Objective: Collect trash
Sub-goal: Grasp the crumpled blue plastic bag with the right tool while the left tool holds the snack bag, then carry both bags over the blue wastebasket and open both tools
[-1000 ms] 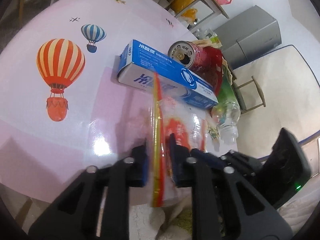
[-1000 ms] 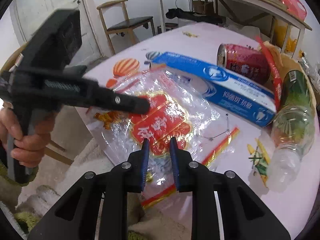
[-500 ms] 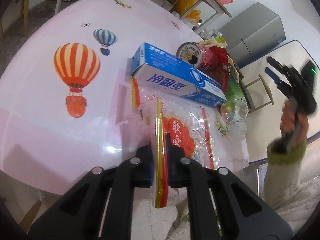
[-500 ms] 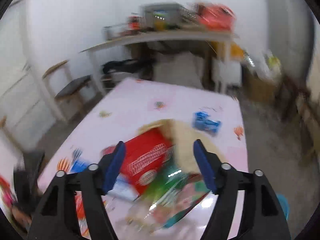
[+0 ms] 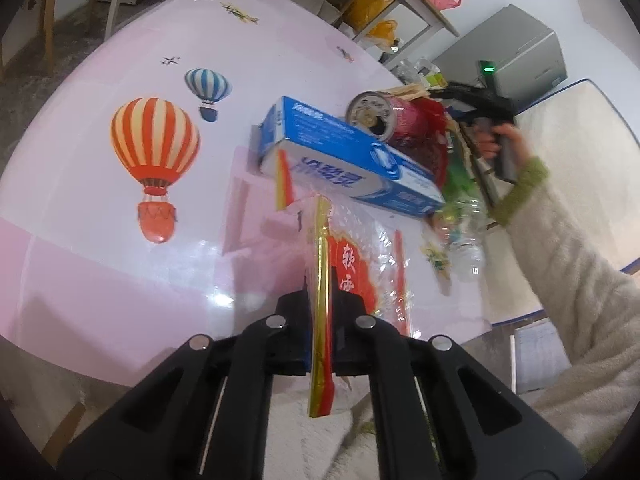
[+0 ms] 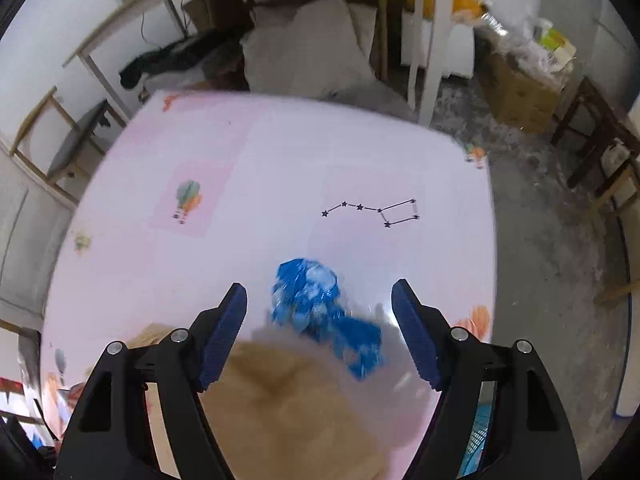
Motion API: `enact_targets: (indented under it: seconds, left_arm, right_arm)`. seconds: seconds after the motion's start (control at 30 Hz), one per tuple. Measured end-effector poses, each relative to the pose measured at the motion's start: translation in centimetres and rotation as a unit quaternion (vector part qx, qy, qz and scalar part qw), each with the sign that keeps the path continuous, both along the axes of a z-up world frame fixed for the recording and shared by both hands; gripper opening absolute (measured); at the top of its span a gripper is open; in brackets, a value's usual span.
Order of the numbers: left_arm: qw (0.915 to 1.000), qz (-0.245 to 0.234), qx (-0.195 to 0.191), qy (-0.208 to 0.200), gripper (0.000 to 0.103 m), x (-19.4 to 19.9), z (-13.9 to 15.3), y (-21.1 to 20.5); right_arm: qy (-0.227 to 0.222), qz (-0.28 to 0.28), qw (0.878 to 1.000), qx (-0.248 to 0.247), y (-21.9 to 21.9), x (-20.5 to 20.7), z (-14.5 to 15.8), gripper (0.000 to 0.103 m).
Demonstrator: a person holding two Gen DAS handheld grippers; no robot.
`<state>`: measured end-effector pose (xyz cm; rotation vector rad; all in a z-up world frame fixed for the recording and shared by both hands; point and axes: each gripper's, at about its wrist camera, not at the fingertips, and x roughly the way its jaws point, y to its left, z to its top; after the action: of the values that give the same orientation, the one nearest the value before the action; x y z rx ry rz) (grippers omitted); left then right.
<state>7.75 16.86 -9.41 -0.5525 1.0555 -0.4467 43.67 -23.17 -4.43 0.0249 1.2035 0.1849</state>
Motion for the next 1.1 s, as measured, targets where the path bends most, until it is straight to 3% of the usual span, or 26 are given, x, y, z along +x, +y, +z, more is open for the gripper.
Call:
enact_targets:
  seconds: [0.1,0.23,0.43,0.57,0.77,0.9,1.03,1.1]
  left_arm:
    - [0.9987,-0.002,-0.052,-0.002,0.002,-0.5,1.0,0.6]
    - [0.9960,0.006,-0.088,-0.018,0.002,-1.0,2.7,1.1]
    - [0.9929,-0.019,-0.107,-0.048,0.002,-0.7,6.0,-0.7]
    - [0.9889,-0.072,-0.101,-0.081,0.002,0.4,8.9,-5.0]
    - [0.9772,-0.171,-0.032,-0.121,0.002,2.9,12.5,-15.1]
    - [0.9608,-0.245,0.013,-0.129,0.002,5.0,13.6,-23.9]
    - [0.9324,-0.331,0.079,-0.121,0.002,6.5,13.2,-35.3]
    - [0.9176,-0.371,0.102,-0.100,0.002,7.6,12.1,-41.3]
  right_arm:
    - [0.038,0.012,0.999,-0.018,0.1,0.8,-2.6,0.052]
    - [0.031,0.002,0.999,0.009,-0.8,0.3,-2.8,0.030]
    - [-0.012,-0.036,0.997,0.072,-4.9,-3.5,-0.3,0.025]
    - [-0.068,-0.063,0.988,0.121,-9.3,-9.4,3.3,0.025]
    - [-0.149,-0.148,0.966,0.148,-18.3,-22.2,7.4,0.025]
    - [-0.149,-0.240,0.945,0.166,-24.6,-30.9,5.8,0.025]
    - [-0.111,-0.339,0.916,0.183,-30.5,-38.4,0.8,0.025]
    - [-0.089,-0.390,0.892,0.210,-33.0,-41.7,-2.5,0.025]
